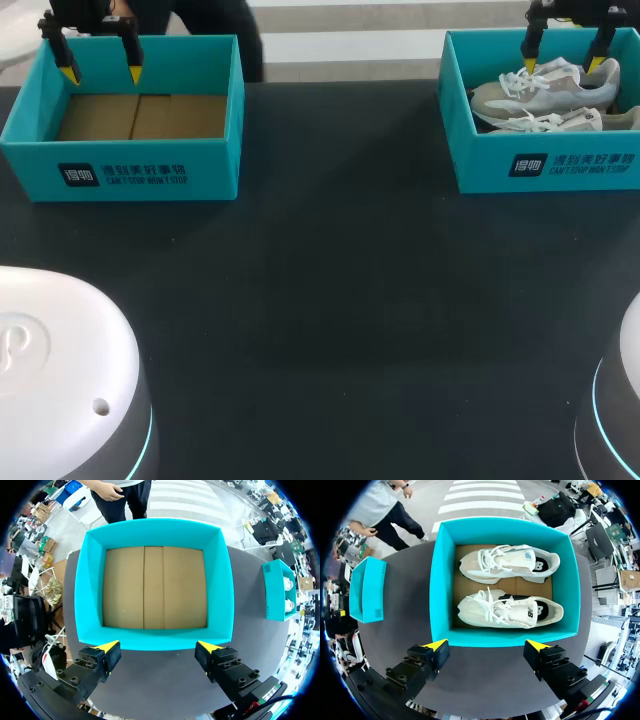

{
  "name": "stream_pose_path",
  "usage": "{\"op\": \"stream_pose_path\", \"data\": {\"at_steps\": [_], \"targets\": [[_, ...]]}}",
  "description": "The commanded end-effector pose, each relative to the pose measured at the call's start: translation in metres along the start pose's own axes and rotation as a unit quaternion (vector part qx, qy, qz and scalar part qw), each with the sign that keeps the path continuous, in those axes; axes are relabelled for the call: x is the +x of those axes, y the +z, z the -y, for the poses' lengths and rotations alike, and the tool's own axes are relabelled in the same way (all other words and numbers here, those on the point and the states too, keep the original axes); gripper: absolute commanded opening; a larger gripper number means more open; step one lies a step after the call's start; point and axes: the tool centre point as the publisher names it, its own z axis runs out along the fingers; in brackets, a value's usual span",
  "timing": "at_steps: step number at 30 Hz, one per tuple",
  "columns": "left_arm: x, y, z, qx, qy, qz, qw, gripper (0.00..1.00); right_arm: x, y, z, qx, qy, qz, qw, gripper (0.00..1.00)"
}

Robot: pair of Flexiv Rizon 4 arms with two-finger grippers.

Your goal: Take the shoe out of the shoebox, open the shoe tongue, remove and reinsert the insole, then place the shoe into the shoebox

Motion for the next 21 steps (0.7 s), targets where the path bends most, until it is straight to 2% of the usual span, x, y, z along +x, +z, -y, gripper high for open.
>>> {"op": "stream_pose_path", "data": {"at_steps": [1,18,21], "targets": [[0.000,0.000,0.000,-0.001,0.000,0.001,1.000,1.00,0.000,0.000,0.000,0.000,0.000,0.000,1.000,1.00],[0.000,0.000,0.000,-0.001,0.000,0.001,1.000,1.00,0.000,0.000,0.000,0.000,0.000,0.000,1.000,1.00],[0.000,0.000,0.000,-0.001,0.000,0.001,1.000,1.00,-0.021,0.010,0.003,-0.015,0.043,0.006,0.999,1.00]]}}
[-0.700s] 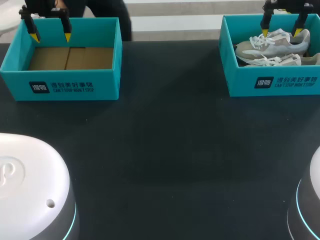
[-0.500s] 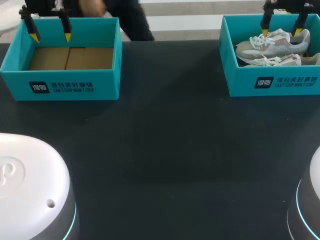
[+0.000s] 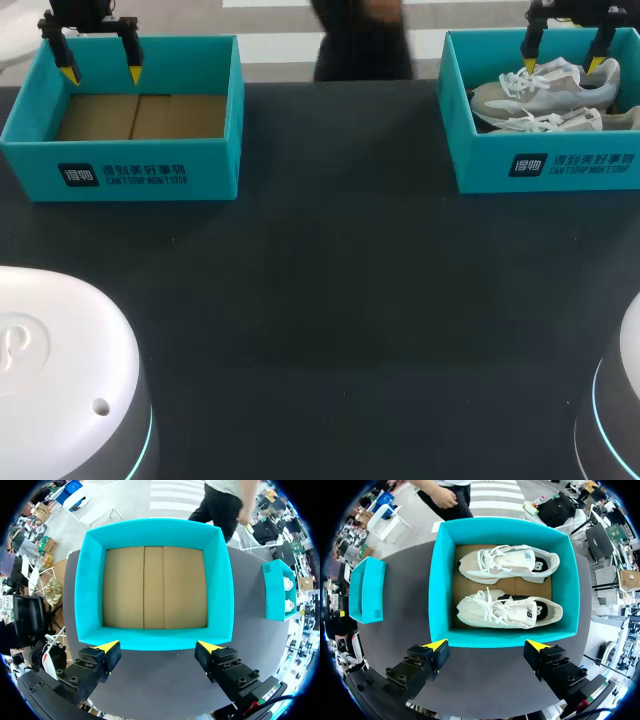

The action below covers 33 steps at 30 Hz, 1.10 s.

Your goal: Take the shoe out of the shoebox, open the shoe tongue, remove and reinsert the insole, then place the shoe into the shoebox

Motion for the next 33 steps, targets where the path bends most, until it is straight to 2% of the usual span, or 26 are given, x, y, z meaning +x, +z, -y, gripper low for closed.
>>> {"op": "stream_pose_path", "data": {"at_steps": [1,9,12,15,17,23,27,31,32,33], "targets": [[0.000,0.000,0.000,-0.001,0.000,0.001,1.000,1.00,-0.021,0.009,0.006,-0.019,0.042,0.006,0.999,1.00],[0.000,0.000,0.000,-0.001,0.000,0.001,1.000,1.00,-0.078,0.018,0.013,-0.055,0.067,0.040,0.995,1.00],[0.000,0.000,0.000,-0.001,0.000,0.001,1.000,1.00,-0.100,0.024,0.017,-0.057,0.046,0.050,0.996,1.00],[0.000,0.000,0.000,-0.001,0.000,0.001,1.000,1.00,-0.117,0.031,0.017,-0.057,0.020,0.032,0.998,1.00],[0.000,0.000,0.000,-0.001,0.000,0.001,1.000,1.00,-0.125,0.035,0.014,-0.058,0.005,0.046,0.997,1.00],[0.000,0.000,0.000,-0.001,0.000,0.001,1.000,1.00,-0.141,0.048,-0.001,-0.053,0.000,0.053,0.997,1.00],[0.000,0.000,0.000,-0.001,0.000,0.001,1.000,1.00,-0.143,0.066,-0.013,-0.056,-0.007,0.046,0.997,1.00],[0.000,0.000,0.000,-0.001,0.000,0.001,1.000,1.00,-0.148,0.084,-0.022,-0.060,-0.011,0.063,0.996,1.00],[0.000,0.000,0.000,-0.001,0.000,0.001,1.000,1.00,-0.149,0.089,-0.024,-0.059,-0.013,0.056,0.997,0.97],[0.000,0.000,0.000,-0.001,0.000,0.001,1.000,1.00,-0.150,0.092,-0.024,-0.060,-0.013,0.056,0.997,0.90]]}}
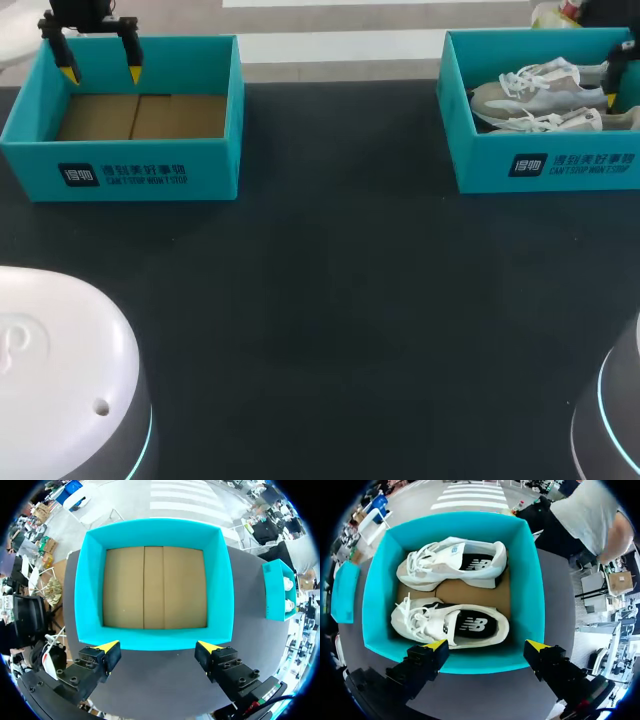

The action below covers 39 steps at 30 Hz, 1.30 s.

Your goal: Take the shoe out of the shoebox, open the shoe tongue, remove and reinsert the insole, then place the shoe into the shoebox

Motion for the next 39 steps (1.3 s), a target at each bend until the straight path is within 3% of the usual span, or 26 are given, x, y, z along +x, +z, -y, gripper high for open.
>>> {"op": "stream_pose_path", "data": {"at_steps": [1,3,5,6,20,34,39], "targets": [[0.000,0.000,0.000,-0.001,0.000,0.001,1.000,1.00,0.000,0.023,-0.009,0.004,0.000,-0.001,1.000,0.87],[0.000,0.000,0.000,-0.001,0.000,0.001,1.000,1.00,0.000,0.030,-0.008,0.008,-0.008,0.004,1.000,0.78],[0.000,0.000,0.000,-0.001,0.000,0.001,1.000,1.00,-0.001,0.034,-0.007,0.006,-0.004,-0.007,1.000,0.55],[0.000,0.000,0.000,-0.001,0.000,0.001,1.000,1.00,-0.002,0.037,-0.007,0.006,-0.003,-0.005,1.000,0.49],[0.000,0.000,0.000,-0.001,0.000,0.001,1.000,1.00,-0.022,0.059,-0.005,0.006,0.020,-0.001,1.000,0.48],[0.000,0.000,0.000,-0.001,0.000,0.001,1.000,1.00,-0.026,0.085,-0.009,0.012,0.031,-0.002,0.999,0.45],[0.000,0.000,0.000,-0.001,0.000,0.001,1.000,1.00,-0.025,0.093,-0.005,0.023,0.031,-0.001,0.999,0.33]]}}
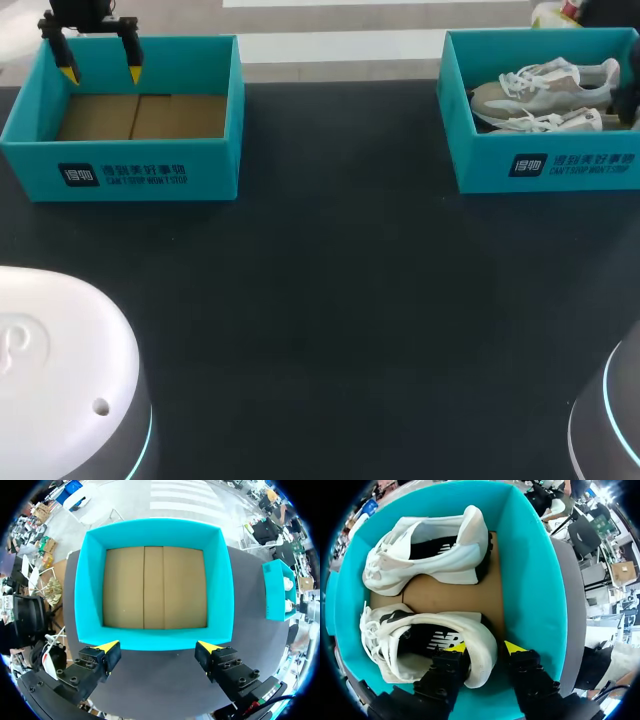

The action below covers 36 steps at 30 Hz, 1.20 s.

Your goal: Take the shoe out of the shoebox, open the shoe tongue, remove and reinsert the insole, then place the shoe into the shoebox

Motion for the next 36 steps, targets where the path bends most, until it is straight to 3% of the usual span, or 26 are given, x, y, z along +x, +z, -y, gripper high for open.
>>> {"op": "stream_pose_path", "data": {"at_steps": [1,2,3,10,20,36], "targets": [[0.000,0.000,0.000,-0.001,0.000,0.001,1.000,1.00,0.001,0.006,-0.003,0.007,-0.002,0.003,1.000,0.27],[0.000,0.000,0.000,-0.001,0.000,0.001,1.000,1.00,0.001,0.008,-0.003,0.009,-0.004,0.006,1.000,0.10],[0.000,0.000,0.000,-0.001,0.000,0.001,1.000,1.00,0.001,0.009,-0.003,0.009,-0.005,0.011,1.000,0.00],[0.000,0.000,0.000,-0.001,0.000,0.001,1.000,1.00,-0.009,-0.005,-0.002,0.009,0.005,0.019,1.000,0.00],[0.000,0.000,0.000,-0.001,0.000,0.001,1.000,1.00,-0.023,-0.059,-0.006,0.014,-0.001,0.041,0.999,0.00],[0.000,0.000,0.000,-0.001,0.000,0.001,1.000,1.00,-0.014,-0.194,-0.047,-0.006,-0.020,0.082,0.996,0.00]]}}
